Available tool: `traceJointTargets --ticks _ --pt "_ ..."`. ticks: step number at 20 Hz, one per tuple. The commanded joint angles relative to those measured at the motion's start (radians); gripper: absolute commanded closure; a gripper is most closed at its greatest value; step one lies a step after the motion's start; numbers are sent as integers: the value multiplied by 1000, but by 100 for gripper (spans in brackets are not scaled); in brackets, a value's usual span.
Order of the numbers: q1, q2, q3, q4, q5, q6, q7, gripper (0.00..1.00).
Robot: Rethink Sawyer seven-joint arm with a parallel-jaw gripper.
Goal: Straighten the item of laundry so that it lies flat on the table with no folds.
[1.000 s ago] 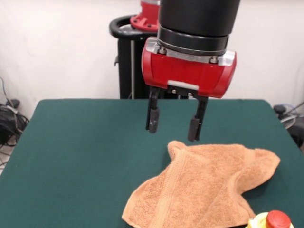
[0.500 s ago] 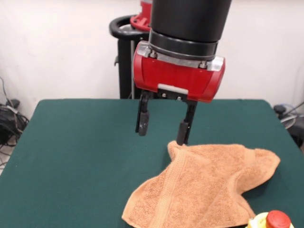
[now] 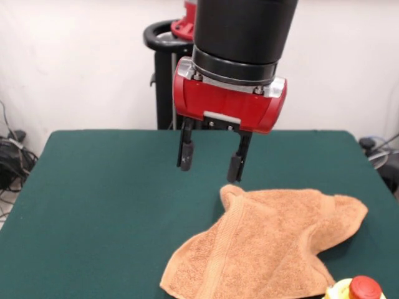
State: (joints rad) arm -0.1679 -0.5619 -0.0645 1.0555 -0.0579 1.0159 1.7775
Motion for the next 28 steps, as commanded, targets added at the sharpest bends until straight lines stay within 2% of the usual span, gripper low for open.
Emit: traceJointTargets --ticks 1,6,12,28 --pt "4 -12 81 235 -25 106 -89 0" --pt "6 -46 67 297 -49 102 -97 0" --pt "-2 -74 71 390 -66 9 -84 0" --pt "13 -10 37 392 -211 -1 -23 0"
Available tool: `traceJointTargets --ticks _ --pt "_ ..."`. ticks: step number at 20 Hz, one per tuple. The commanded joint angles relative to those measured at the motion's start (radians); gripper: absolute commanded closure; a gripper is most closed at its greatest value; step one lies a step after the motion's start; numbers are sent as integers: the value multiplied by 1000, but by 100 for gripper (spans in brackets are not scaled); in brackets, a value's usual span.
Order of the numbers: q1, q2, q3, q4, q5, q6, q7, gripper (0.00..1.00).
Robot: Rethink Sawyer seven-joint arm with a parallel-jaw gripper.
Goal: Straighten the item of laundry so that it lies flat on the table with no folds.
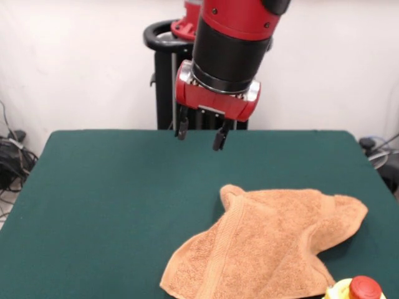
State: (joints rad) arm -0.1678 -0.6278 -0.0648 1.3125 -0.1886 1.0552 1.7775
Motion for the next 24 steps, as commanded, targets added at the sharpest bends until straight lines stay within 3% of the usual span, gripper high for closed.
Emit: traceJointTargets --ticks 1,14,24 --pt "12 61 38 131 -86 -37 -20 0" --pt "28 95 16 75 -155 31 0 0" --pt "25 18 -7 122 -187 16 -11 0"
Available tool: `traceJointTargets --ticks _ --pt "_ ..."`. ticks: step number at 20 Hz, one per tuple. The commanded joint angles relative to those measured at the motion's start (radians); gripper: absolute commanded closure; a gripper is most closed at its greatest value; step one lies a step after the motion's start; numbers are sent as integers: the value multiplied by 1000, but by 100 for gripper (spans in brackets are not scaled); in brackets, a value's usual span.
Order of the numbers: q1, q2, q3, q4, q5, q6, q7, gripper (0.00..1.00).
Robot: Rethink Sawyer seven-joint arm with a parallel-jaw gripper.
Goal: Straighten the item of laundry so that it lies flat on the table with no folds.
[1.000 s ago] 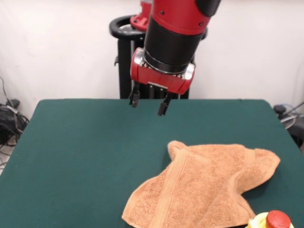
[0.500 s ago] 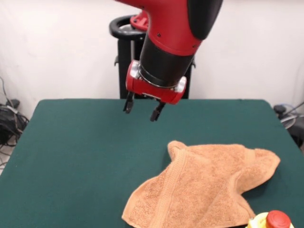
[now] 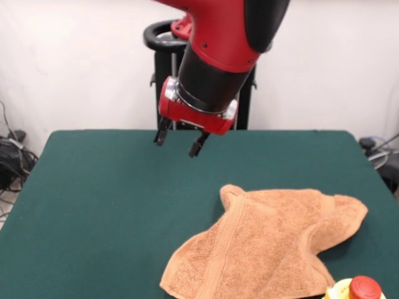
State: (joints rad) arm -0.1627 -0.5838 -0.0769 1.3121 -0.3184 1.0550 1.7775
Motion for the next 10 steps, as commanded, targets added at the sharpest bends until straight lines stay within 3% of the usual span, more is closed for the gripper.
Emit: traceJointTargets --ticks 1,10 --pt "20 -22 8 116 -62 1 -5 0" --pt "9 -29 48 132 -31 -93 33 0"
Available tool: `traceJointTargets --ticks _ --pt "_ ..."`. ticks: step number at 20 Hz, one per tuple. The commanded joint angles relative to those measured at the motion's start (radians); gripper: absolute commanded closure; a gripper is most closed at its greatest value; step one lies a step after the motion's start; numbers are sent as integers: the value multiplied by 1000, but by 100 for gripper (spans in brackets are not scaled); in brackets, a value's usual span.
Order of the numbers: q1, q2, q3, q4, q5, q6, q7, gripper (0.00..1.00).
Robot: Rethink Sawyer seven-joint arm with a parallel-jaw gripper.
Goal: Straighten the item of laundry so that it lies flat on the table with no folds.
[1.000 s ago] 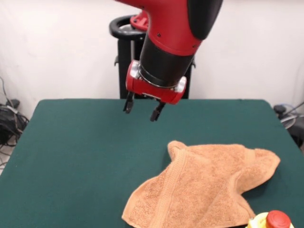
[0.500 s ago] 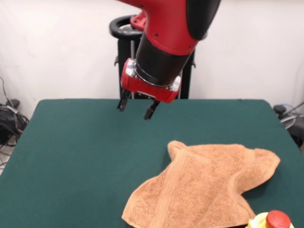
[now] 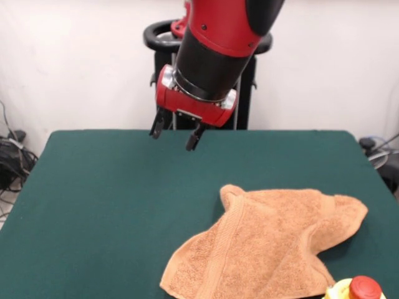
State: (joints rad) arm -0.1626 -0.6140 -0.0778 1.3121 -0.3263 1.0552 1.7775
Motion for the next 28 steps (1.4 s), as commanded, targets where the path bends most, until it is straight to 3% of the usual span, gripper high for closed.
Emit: traceJointTargets --ticks 1,11,16,19,28 --pt "10 3 48 132 -24 -90 33 0" --pt "1 13 60 134 -9 -139 53 0" --pt "-101 -56 183 266 62 -499 49 0" --pt "-143 -67 244 294 44 -656 33 0" --pt "-72 -5 159 221 23 -568 48 0"
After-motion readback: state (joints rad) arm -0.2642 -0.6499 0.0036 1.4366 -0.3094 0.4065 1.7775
